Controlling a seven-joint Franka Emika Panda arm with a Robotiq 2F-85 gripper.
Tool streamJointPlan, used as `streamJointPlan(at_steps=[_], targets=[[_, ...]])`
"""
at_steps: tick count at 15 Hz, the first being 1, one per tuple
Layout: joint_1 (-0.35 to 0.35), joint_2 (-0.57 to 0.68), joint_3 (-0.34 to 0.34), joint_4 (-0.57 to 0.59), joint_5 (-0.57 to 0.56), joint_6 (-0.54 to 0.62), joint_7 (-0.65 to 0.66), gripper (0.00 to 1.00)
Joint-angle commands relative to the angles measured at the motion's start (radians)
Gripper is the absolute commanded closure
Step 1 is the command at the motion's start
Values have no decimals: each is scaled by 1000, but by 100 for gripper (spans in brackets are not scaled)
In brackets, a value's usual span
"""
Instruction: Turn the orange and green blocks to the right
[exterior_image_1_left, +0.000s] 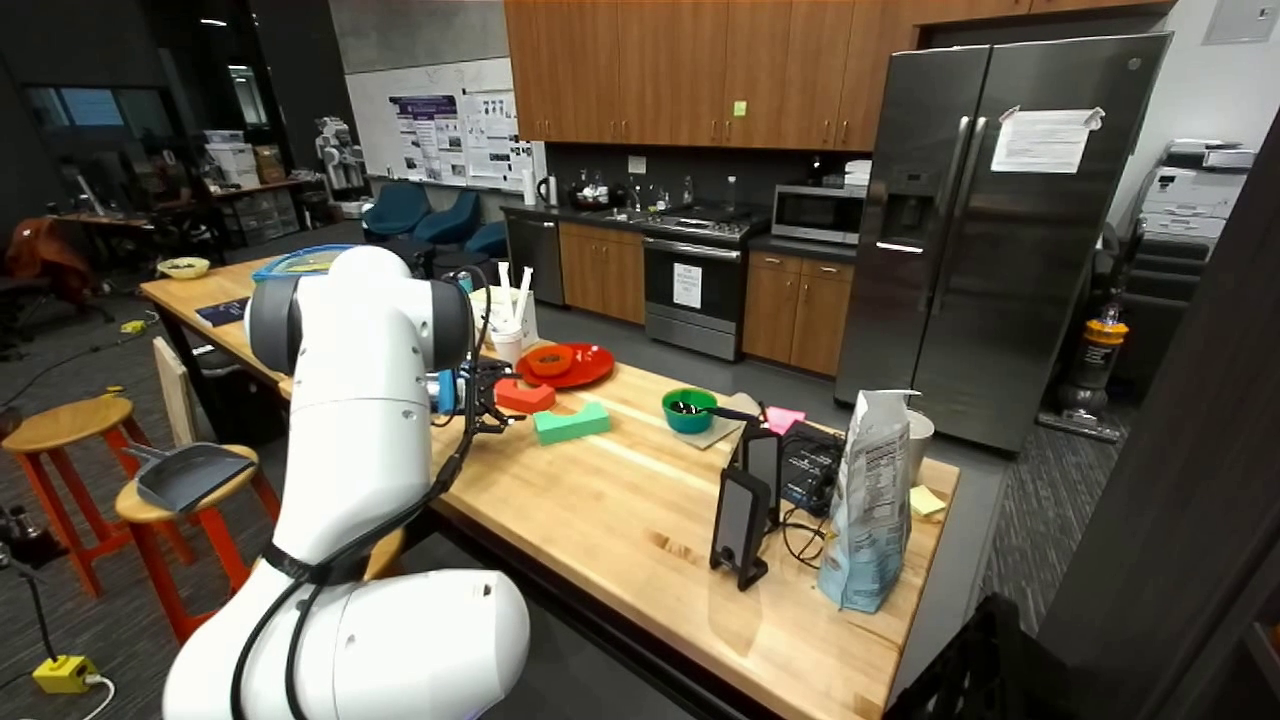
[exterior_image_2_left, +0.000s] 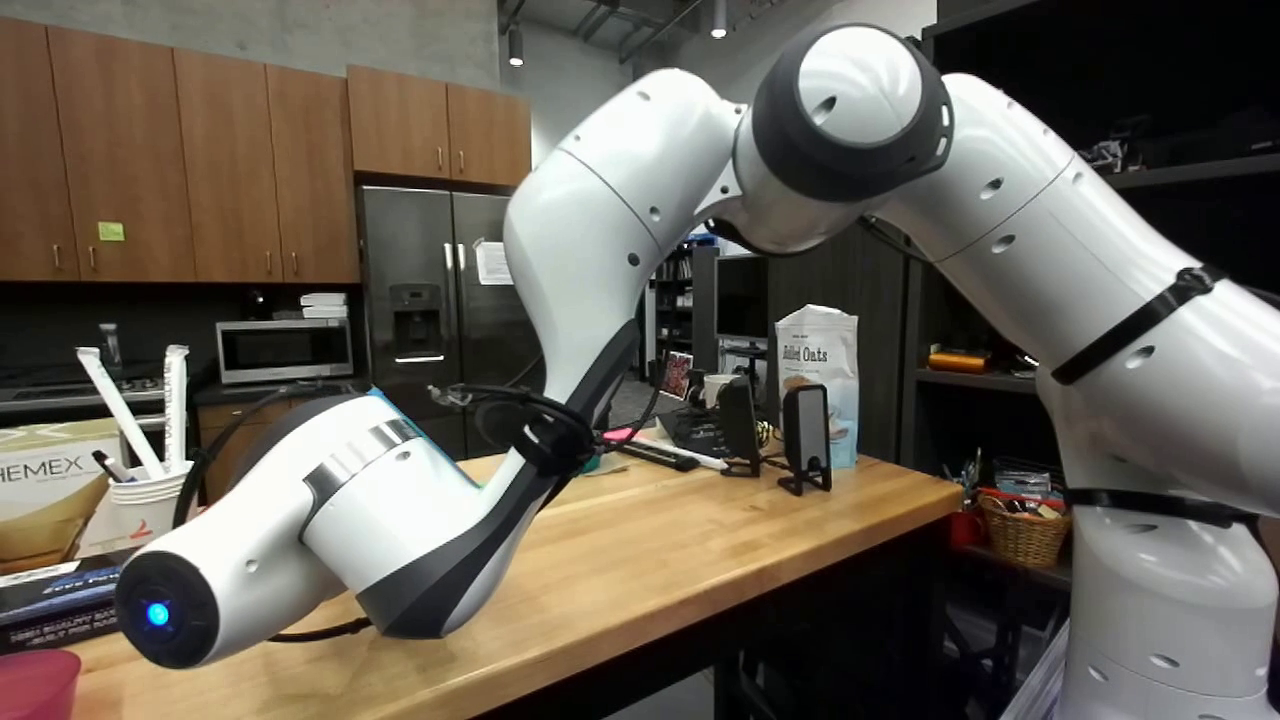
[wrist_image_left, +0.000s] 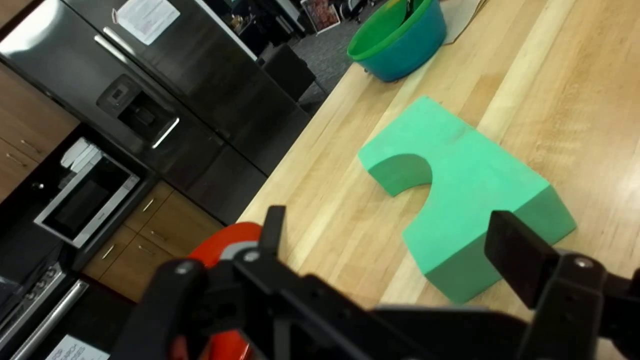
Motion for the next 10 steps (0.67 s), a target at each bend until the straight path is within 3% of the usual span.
streamJointPlan(at_steps=[1,5,10], targets=[[7,47,-23,46,34,-131,-23,0],[1,99,-33,84,43,-246,-59,0],[-18,135,-17,121,67,-263,-127,0]])
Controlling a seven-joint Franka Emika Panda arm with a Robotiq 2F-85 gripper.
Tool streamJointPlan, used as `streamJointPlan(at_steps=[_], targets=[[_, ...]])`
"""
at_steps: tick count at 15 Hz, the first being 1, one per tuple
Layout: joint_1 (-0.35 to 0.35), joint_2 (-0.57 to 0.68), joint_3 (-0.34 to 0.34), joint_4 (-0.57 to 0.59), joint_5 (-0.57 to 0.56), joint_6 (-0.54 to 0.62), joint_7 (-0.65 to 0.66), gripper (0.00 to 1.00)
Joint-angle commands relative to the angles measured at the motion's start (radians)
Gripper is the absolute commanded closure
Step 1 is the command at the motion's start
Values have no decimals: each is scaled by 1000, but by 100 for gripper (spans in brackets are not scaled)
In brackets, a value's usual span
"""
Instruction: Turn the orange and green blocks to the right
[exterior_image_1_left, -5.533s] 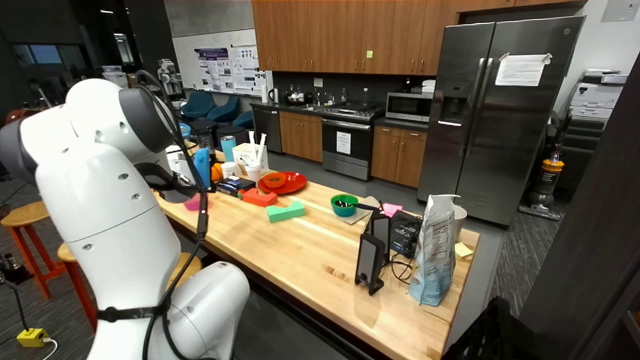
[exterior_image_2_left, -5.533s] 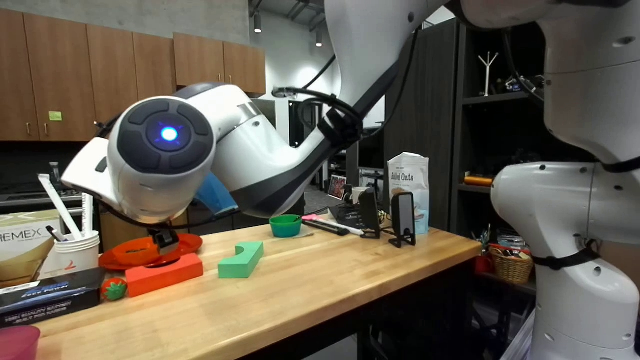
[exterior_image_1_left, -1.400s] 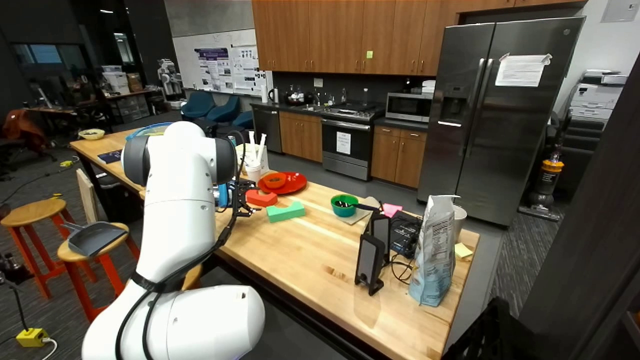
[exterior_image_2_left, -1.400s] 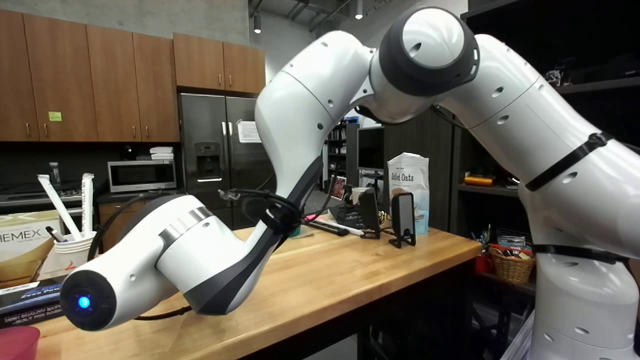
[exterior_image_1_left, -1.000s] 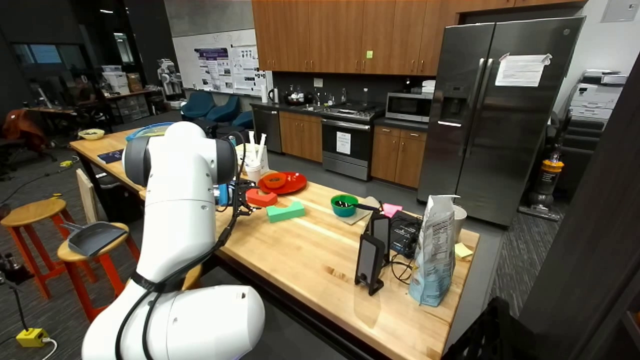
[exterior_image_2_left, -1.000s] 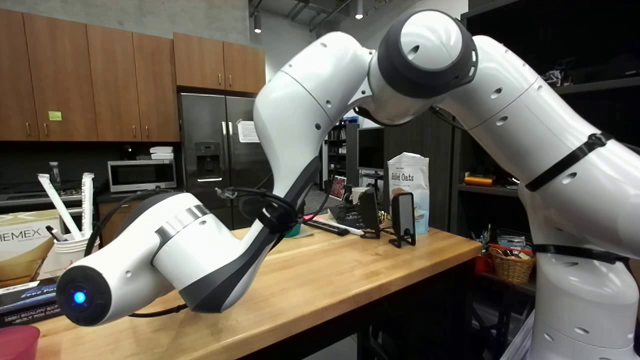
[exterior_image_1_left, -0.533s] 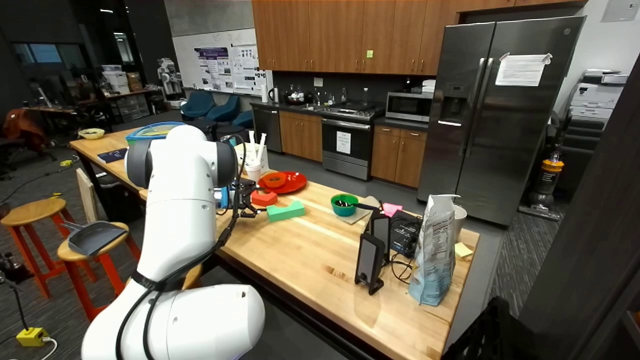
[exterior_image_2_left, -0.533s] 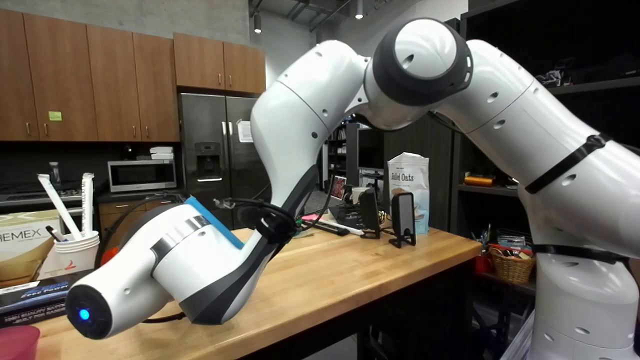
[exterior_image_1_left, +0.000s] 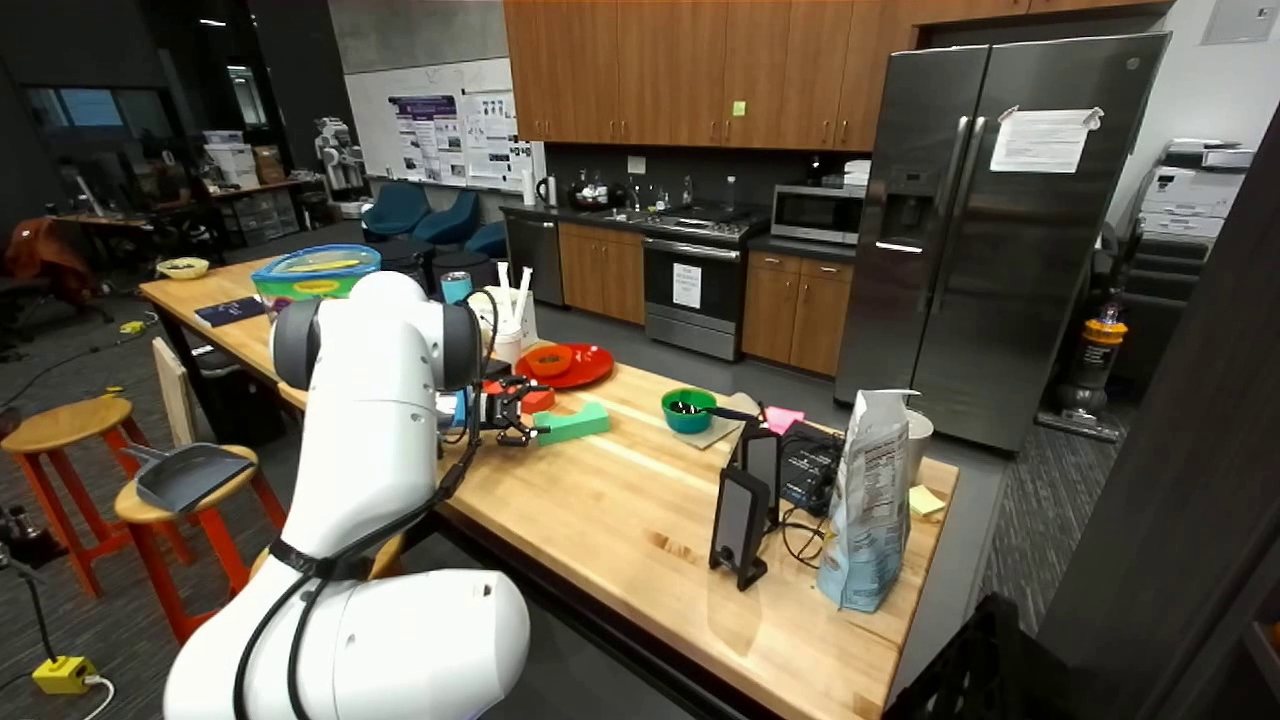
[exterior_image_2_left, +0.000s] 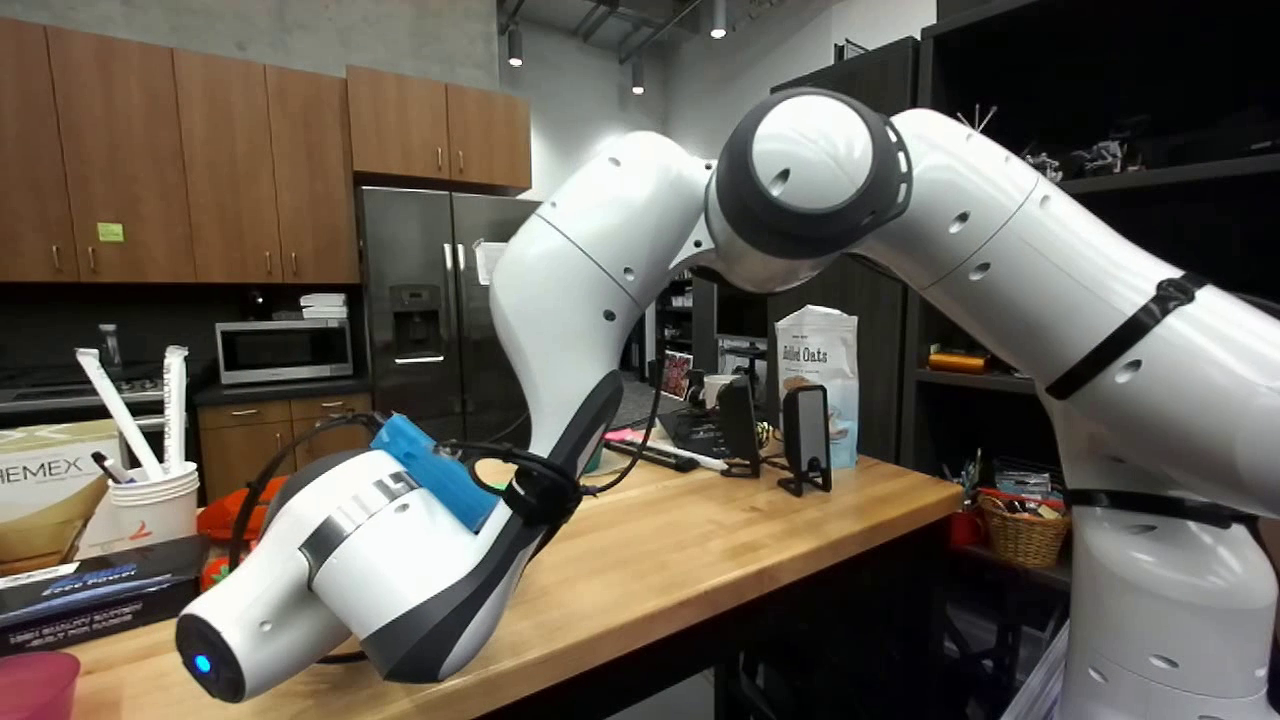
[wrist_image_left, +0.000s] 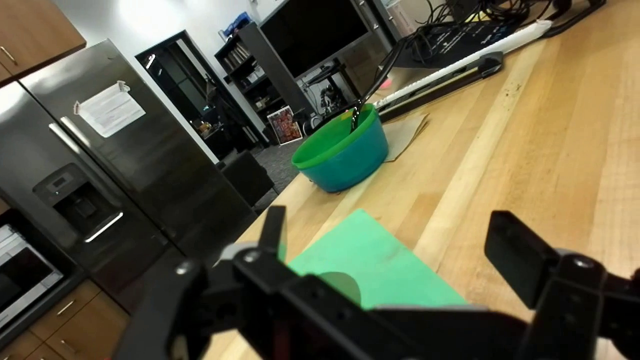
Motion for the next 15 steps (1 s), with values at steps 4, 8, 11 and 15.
streamJointPlan(at_steps=[4,8,11,15], targets=[[-59,11,58,70,115,113,-73,0],[-98,5,85,108,232,230,-91,0],[-102,1,75,131,280,257,-77,0],[-91,-25,52,95,227,345,8,0]])
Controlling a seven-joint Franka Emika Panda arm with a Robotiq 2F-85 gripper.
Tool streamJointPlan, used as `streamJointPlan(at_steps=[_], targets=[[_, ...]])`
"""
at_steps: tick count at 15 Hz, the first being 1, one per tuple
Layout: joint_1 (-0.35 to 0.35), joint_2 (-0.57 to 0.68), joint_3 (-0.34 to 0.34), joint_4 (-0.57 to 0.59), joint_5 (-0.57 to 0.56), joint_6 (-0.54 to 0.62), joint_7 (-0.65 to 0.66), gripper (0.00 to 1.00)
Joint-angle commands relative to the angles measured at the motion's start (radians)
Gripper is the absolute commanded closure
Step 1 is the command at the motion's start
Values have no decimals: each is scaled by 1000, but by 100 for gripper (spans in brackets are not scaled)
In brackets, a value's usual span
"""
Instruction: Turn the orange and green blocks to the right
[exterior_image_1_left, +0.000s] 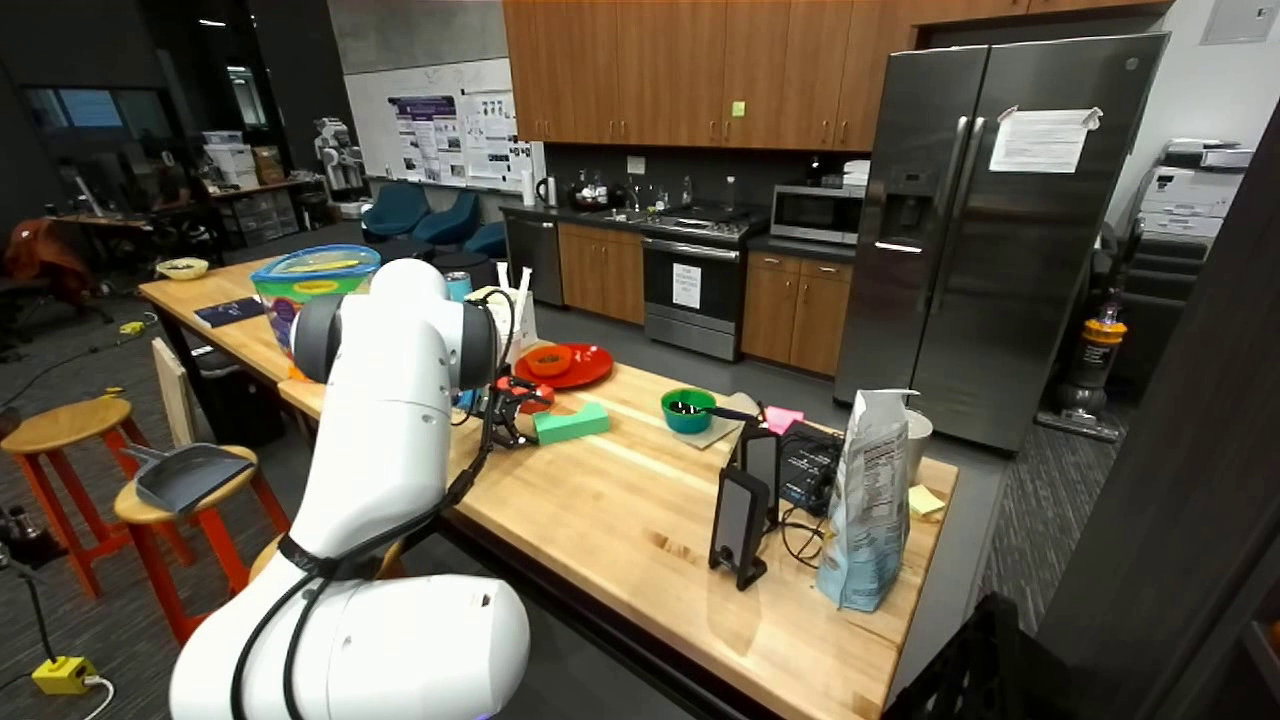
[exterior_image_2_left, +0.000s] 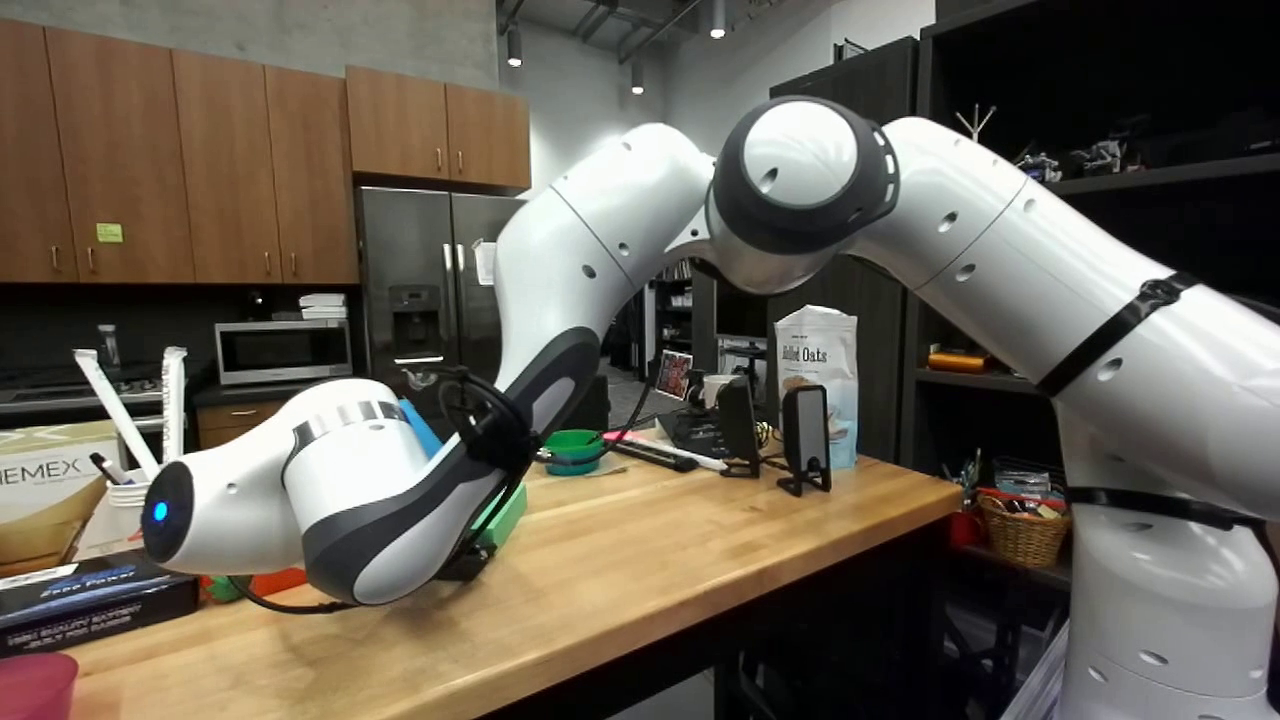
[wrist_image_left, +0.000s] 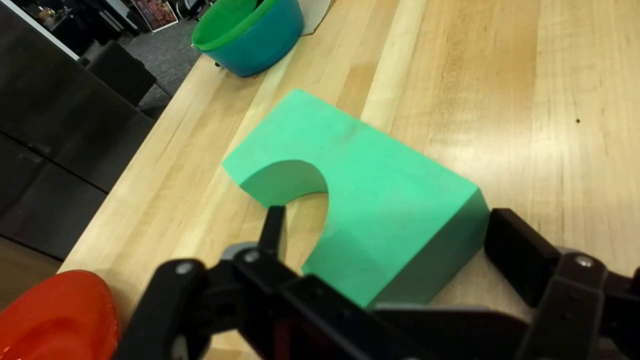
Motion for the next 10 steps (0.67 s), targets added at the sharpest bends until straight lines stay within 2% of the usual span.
streamJointPlan(at_steps=[1,8,10], targets=[[10,-22,-25,-43,-57,114,103,0],[124,24,-136,-75,-411,54,275,0],[134,38,-143,-75,-460,19,322,0]])
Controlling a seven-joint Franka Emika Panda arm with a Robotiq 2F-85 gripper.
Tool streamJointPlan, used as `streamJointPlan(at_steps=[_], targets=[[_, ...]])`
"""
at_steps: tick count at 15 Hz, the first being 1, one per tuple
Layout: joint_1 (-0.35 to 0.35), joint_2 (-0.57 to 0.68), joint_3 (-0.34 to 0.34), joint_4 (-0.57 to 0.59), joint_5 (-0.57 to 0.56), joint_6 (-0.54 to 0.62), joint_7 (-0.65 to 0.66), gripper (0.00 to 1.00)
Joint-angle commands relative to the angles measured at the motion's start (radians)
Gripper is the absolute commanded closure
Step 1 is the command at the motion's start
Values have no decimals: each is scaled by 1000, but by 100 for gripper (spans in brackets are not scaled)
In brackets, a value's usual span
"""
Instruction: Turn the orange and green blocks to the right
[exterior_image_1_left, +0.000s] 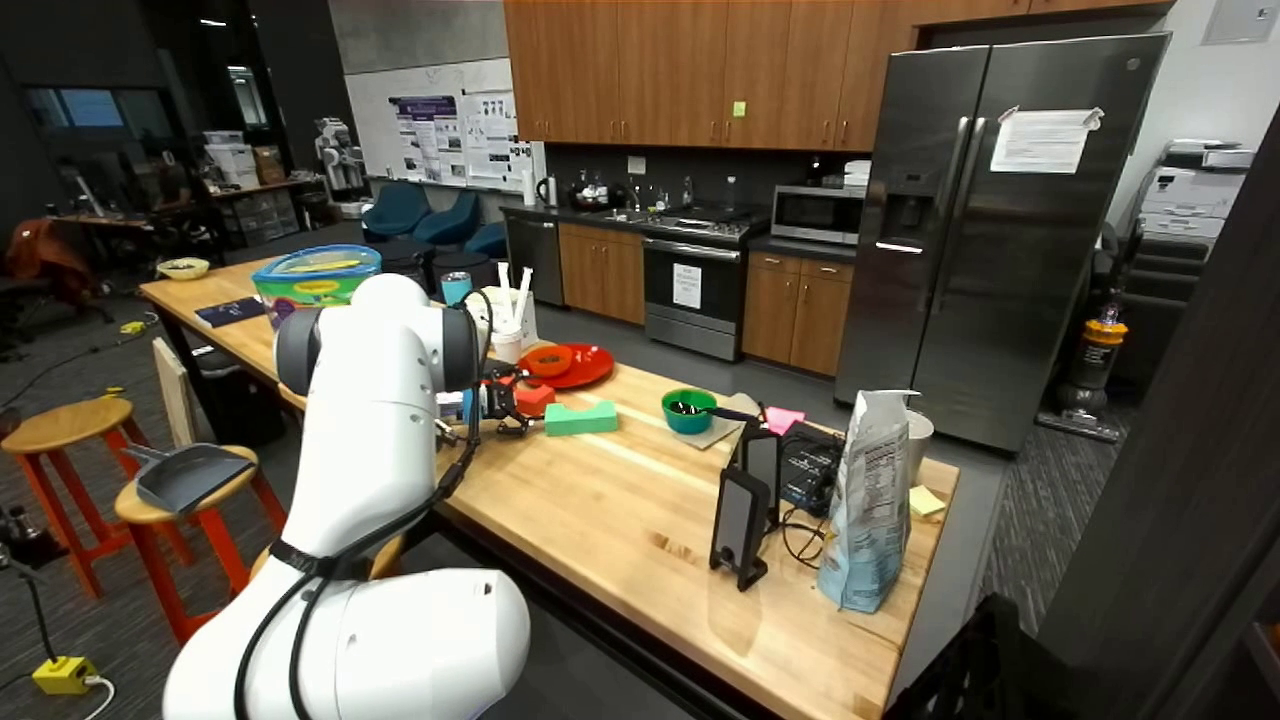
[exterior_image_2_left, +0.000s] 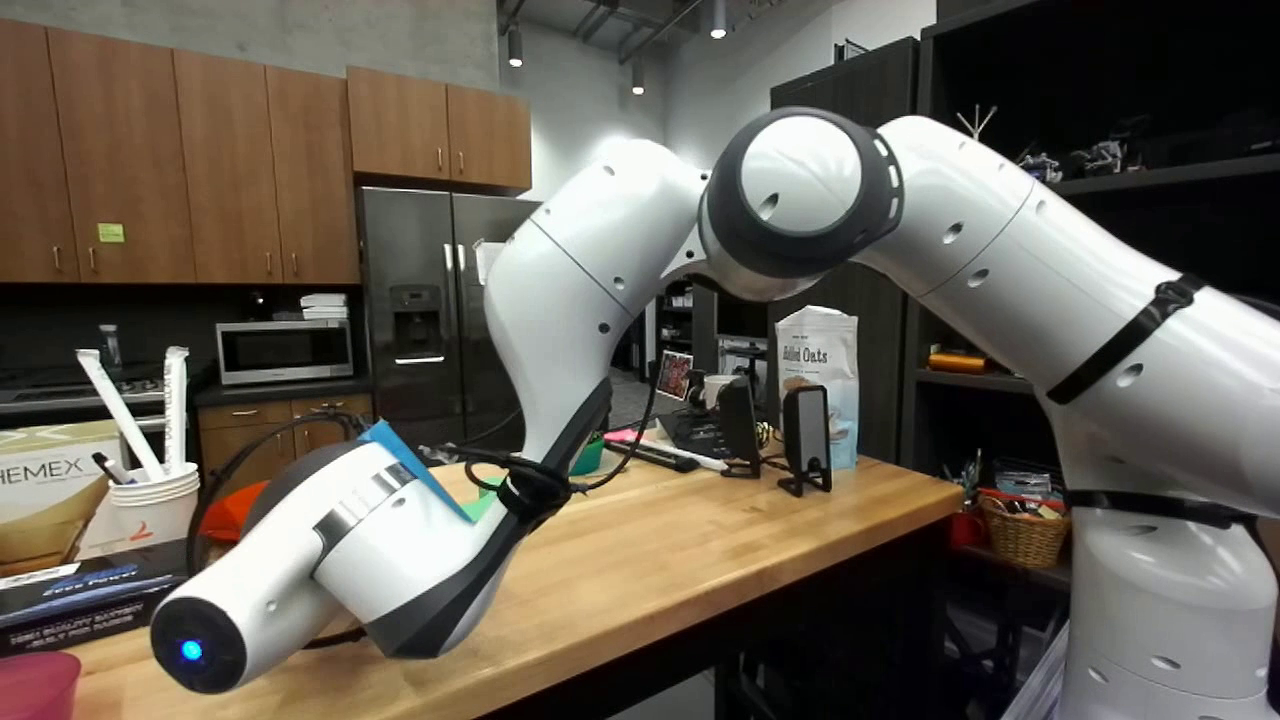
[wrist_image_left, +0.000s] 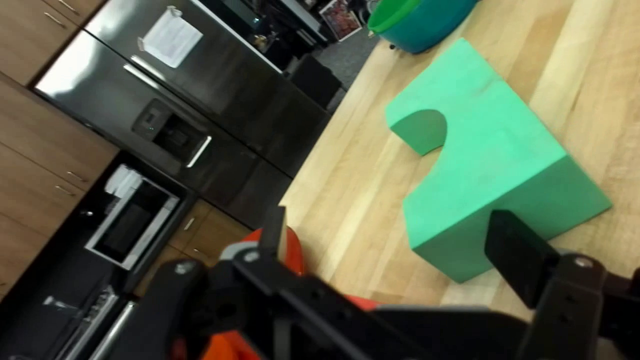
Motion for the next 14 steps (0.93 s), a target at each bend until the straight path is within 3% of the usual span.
streamJointPlan(at_steps=[1,9,14], targets=[[17,11,-15,-15,-72,-45,75,0],[7,23,5,6,-58,-44,40,0],[7,-49,18,-57,-38,-76,71,0]])
